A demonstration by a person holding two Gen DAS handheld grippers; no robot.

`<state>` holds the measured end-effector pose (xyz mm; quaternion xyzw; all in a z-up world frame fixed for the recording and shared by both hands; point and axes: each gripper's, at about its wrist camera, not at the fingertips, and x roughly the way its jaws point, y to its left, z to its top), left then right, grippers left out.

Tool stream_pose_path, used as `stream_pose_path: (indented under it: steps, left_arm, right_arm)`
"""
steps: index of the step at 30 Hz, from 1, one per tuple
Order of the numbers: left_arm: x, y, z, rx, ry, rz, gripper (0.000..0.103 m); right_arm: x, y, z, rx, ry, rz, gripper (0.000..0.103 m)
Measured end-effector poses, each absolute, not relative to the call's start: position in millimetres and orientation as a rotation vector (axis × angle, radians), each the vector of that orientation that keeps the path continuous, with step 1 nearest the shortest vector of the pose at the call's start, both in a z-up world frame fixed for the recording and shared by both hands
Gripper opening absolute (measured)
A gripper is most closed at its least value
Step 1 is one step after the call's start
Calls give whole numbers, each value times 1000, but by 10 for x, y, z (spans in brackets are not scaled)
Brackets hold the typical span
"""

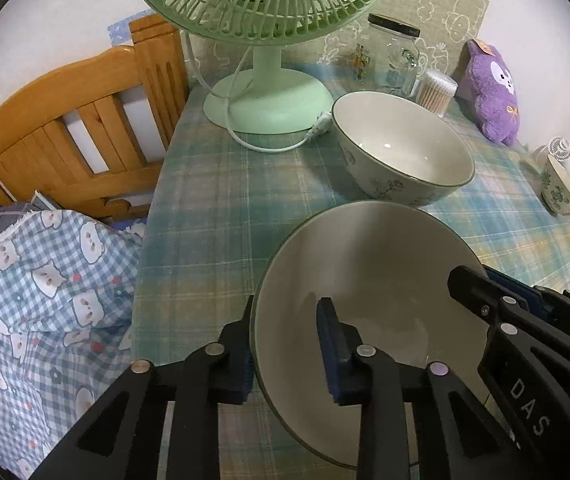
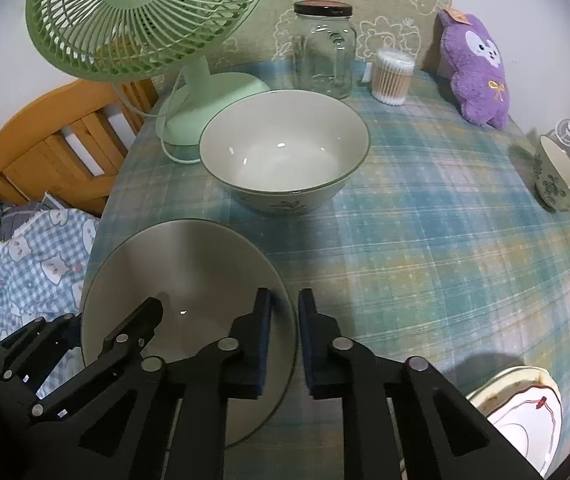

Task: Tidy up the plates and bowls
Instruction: 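Lift the bowl with both tools and carry it toward the plate stack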

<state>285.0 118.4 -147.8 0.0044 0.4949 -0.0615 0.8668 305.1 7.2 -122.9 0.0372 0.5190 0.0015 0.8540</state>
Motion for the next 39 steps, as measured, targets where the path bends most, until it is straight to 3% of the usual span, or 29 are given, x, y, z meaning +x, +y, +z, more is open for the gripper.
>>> stream_pose_path:
  steps: [5,39]
  left_arm:
    - [2851,1228,-1491,-3,1046,-104,17]
    - [1792,943,-1385,-4,1087,-106,16]
  right_arm:
    - [3032,77,-1213,79,1095,6,15]
    - [1815,-194,-1033,75,1138,-4,15]
